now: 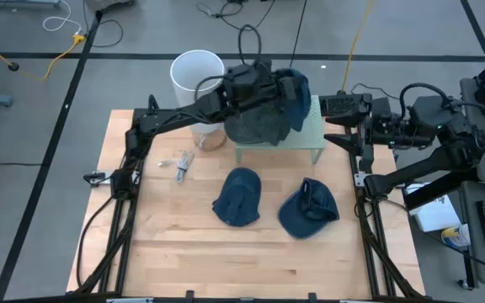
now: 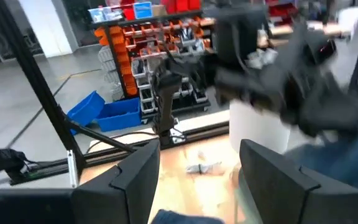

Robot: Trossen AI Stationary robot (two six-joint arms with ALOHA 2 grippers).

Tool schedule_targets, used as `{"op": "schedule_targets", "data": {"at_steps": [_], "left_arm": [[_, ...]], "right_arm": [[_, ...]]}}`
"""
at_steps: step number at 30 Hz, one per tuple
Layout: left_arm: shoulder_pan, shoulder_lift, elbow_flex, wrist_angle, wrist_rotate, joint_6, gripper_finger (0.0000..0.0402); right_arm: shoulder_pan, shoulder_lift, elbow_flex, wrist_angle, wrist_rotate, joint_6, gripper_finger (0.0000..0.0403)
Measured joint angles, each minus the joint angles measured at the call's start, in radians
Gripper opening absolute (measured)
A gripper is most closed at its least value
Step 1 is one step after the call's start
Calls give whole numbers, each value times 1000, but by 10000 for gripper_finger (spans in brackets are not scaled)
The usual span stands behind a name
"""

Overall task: Pick & Place hat
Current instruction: Put the left blue cap on the shelf

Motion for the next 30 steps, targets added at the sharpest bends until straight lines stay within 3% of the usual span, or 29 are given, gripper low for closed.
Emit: {"op": "schedule_targets", "data": {"at_steps": [5,16,20,24,30], "left_arm": [[9,43,0,3,51,6,27],[36,86,0,-90,104,79,27],[55,94,-1,-103,168,65,27],[53,99,-1,-102,195,127,27],[52,99,-1,-120,329,271,27]], "right_arm": [[0,-4,0,41,-50,-87,215],[0,-4,0,38,-51,-131,215],[0,-3,0,37,-51,-154,215],[0,-3,0,37,-51,-180,215],[0,-4,0,37,-51,-209,215]]}}
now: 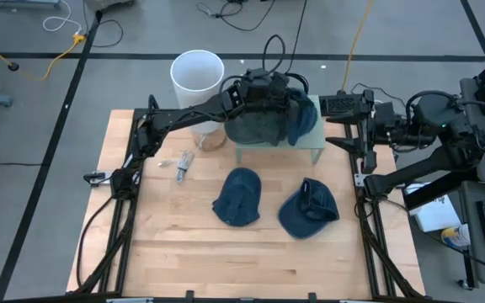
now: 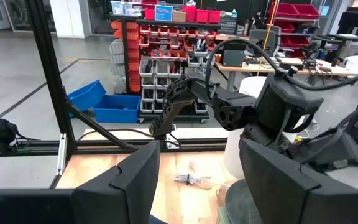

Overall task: Pick & Place hat
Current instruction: Put the left blue cap on the shelf

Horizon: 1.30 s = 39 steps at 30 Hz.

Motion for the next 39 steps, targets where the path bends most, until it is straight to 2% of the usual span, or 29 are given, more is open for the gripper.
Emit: {"op": "schedule_targets", "data": {"at_steps": [7,12,16,21,24,29,31,36,39], "left_arm": [[2,0,0,-132,-137,-50,27],[-3,0,0,-166,-277,-10,27],[-5,0,0,-178,-294,41,27],[-3,8,0,-164,-277,13,34],[3,-3,0,-173,-254,-1,88],[10,-20,0,-186,-198,2,193],[12,-39,0,-222,-219,-19,224],[12,-94,-1,-321,-350,-42,272],[5,-123,-1,-329,-363,-56,287]], "right_arm": [[0,3,0,0,0,-27,215],[0,7,0,1,0,-26,215],[0,11,0,0,0,-26,215],[0,15,0,-18,0,-25,215],[0,14,0,-58,21,-4,215],[0,12,0,-136,161,39,215],[0,12,0,-177,210,26,215],[-20,26,-7,-281,392,20,215],[-77,29,-73,-302,387,-27,215]]}}
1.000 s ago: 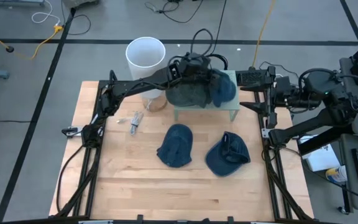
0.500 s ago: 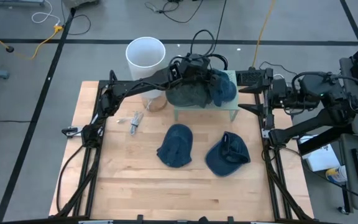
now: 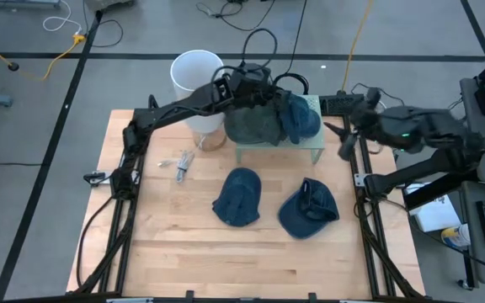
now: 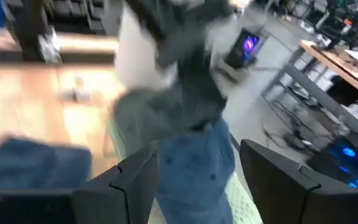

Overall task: Pick & Place hat
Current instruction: Put the left blue cap on the shelf

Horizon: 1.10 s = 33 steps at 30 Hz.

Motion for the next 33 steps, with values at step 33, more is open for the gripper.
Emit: {"op": "schedule_targets", "data": {"at_steps": [33], "left_arm": [[-314,-329,1,38,18,-80,256]], "right_arm": [[-540,69,-649,639,-650,-290,215]]}}
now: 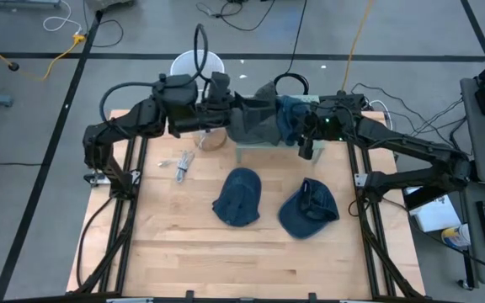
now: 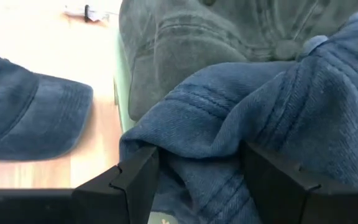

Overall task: Pick & Place hat
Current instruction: Put the left blue cap on the shelf, then stack the right blue cap on the blue cap on the shelf

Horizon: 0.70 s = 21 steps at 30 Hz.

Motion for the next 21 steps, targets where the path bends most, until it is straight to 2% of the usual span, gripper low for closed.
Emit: {"op": "schedule_targets", "data": {"at_steps": [7,13,21], "left_arm": [[-1,2,0,0,54,-12,249],[12,2,0,-49,67,-9,261],[36,2,0,-200,252,3,266]], "right_arm": [[15,-68,-1,43,57,21,215],[16,-129,0,-2,51,165,215],[89,-257,13,-104,-3,449,215]]}}
